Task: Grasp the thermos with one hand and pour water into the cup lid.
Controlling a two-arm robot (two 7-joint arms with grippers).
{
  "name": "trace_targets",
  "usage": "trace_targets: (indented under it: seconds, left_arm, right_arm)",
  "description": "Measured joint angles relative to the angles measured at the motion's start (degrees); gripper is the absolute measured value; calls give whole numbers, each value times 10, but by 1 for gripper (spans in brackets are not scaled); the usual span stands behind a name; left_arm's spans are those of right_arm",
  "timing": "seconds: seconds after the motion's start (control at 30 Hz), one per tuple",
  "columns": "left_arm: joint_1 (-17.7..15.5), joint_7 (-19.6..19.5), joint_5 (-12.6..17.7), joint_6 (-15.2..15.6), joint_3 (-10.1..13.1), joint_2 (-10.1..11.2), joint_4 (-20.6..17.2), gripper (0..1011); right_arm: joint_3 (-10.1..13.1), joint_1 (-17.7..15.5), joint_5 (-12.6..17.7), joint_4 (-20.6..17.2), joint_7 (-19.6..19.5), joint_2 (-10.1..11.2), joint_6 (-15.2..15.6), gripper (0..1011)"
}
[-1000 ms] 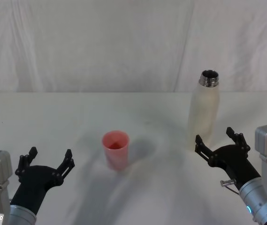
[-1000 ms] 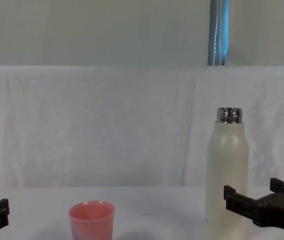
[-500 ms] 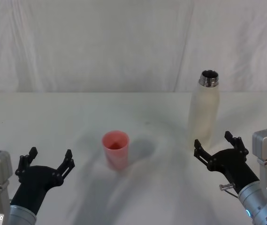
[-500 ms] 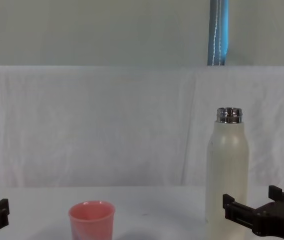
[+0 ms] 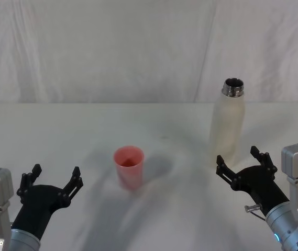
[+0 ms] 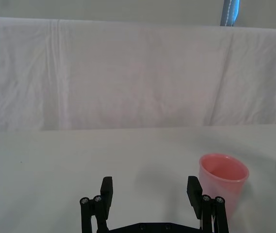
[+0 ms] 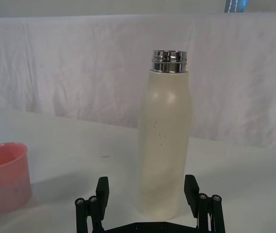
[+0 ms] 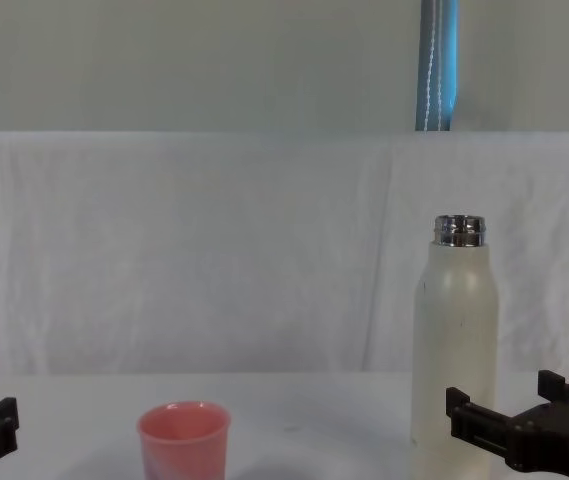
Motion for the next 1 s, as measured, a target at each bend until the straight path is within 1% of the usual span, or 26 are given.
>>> trace_targets:
  seconds: [1.0]
  left_arm:
    - [0, 0, 0, 0, 0, 0, 0, 1001]
  right_arm:
    - [0, 0, 0, -1, 0, 0, 1, 1002]
